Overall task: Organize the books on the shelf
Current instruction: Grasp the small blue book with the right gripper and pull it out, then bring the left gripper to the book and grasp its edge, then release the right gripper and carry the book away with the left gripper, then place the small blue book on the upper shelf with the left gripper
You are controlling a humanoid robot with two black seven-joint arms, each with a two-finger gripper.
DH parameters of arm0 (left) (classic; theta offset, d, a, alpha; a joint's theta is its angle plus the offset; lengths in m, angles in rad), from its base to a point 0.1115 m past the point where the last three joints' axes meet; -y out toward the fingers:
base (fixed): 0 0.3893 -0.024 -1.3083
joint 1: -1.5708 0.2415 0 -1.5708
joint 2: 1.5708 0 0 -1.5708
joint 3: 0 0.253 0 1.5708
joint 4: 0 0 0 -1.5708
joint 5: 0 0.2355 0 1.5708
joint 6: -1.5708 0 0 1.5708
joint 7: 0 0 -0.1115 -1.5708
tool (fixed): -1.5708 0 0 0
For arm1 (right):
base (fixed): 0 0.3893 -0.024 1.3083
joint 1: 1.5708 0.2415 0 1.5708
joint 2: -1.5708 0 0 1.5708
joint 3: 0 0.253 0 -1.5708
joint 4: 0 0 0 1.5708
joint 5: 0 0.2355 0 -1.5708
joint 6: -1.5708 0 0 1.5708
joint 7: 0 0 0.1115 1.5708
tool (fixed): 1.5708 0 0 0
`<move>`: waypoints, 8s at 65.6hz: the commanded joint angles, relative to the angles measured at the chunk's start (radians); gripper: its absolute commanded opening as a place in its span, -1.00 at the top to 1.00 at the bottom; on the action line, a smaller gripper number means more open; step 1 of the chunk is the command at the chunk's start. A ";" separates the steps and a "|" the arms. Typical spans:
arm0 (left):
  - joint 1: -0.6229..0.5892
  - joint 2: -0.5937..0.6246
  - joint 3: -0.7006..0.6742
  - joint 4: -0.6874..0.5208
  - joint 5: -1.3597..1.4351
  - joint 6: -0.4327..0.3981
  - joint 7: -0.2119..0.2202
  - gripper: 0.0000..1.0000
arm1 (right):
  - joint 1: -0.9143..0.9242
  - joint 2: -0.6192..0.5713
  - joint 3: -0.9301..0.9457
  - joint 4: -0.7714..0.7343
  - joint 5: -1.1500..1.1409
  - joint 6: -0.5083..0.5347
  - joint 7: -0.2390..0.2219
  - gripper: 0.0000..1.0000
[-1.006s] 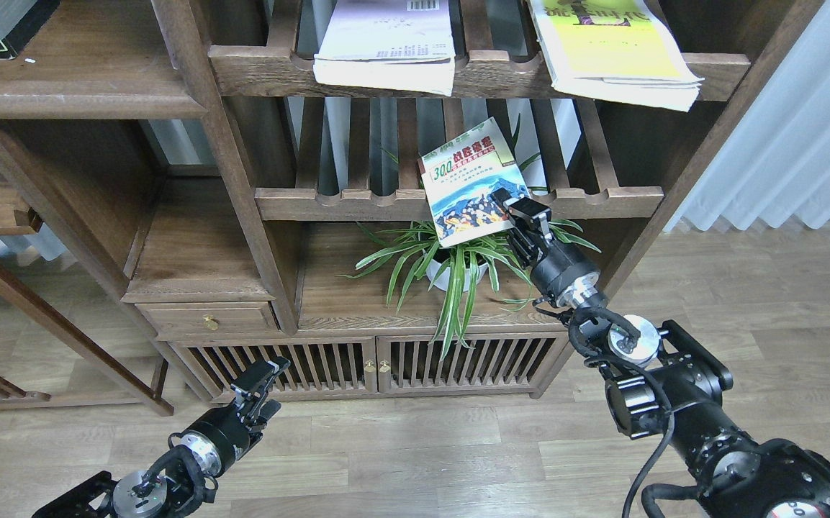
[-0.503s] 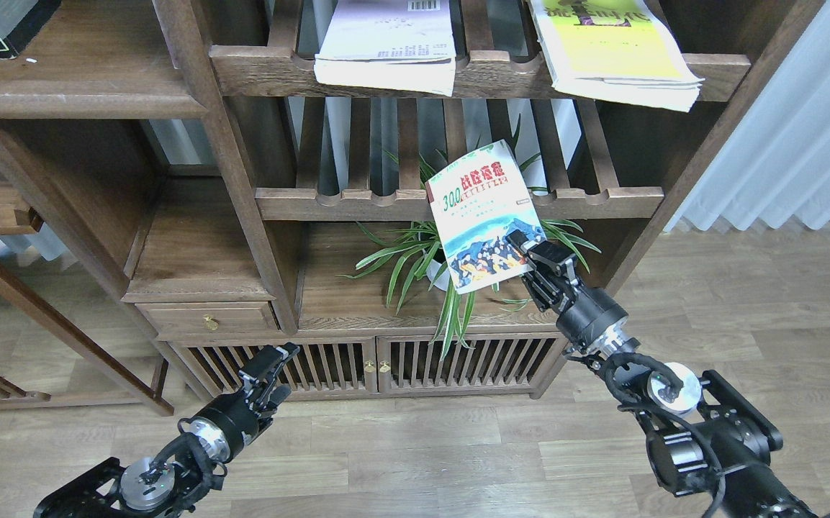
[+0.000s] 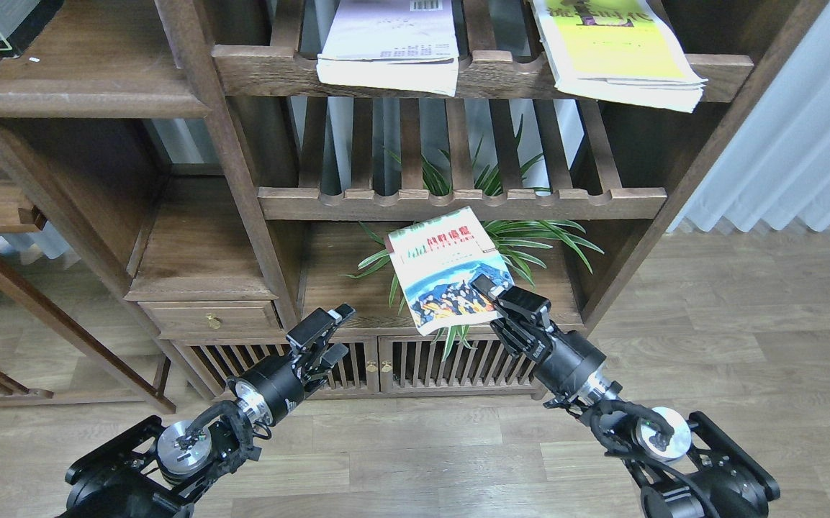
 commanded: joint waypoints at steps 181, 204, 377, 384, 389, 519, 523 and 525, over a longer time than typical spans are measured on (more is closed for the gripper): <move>0.009 0.000 0.048 -0.053 -0.077 0.000 -0.083 0.93 | -0.022 0.113 -0.077 -0.055 -0.173 0.000 0.000 0.94; 0.006 0.000 0.073 -0.047 -0.078 0.000 -0.071 0.97 | -0.019 0.113 -0.065 -0.084 -0.179 0.000 0.000 0.70; 0.138 1.212 -0.554 -0.675 0.037 0.000 0.182 0.91 | 0.086 0.113 -0.060 -0.503 -0.184 0.000 0.068 -0.99; 0.105 1.212 -0.554 -0.629 0.041 0.000 0.190 0.91 | 0.084 0.113 -0.060 -0.503 -0.184 0.000 0.068 -0.98; 0.063 1.212 -0.550 -0.592 0.041 0.000 0.192 0.91 | 0.084 0.113 -0.060 -0.503 -0.184 0.000 0.068 -0.98; -0.730 0.749 -0.243 0.092 0.204 0.000 0.211 0.91 | 0.084 0.113 -0.060 -0.492 -0.182 0.000 0.070 -0.99; -0.745 0.742 -0.240 0.109 0.204 0.000 0.211 0.90 | 0.084 0.113 -0.059 -0.494 -0.182 0.000 0.070 -0.99; -0.753 0.742 -0.235 0.115 0.204 0.000 0.211 0.91 | 0.084 0.113 -0.060 -0.492 -0.182 0.000 0.070 -0.99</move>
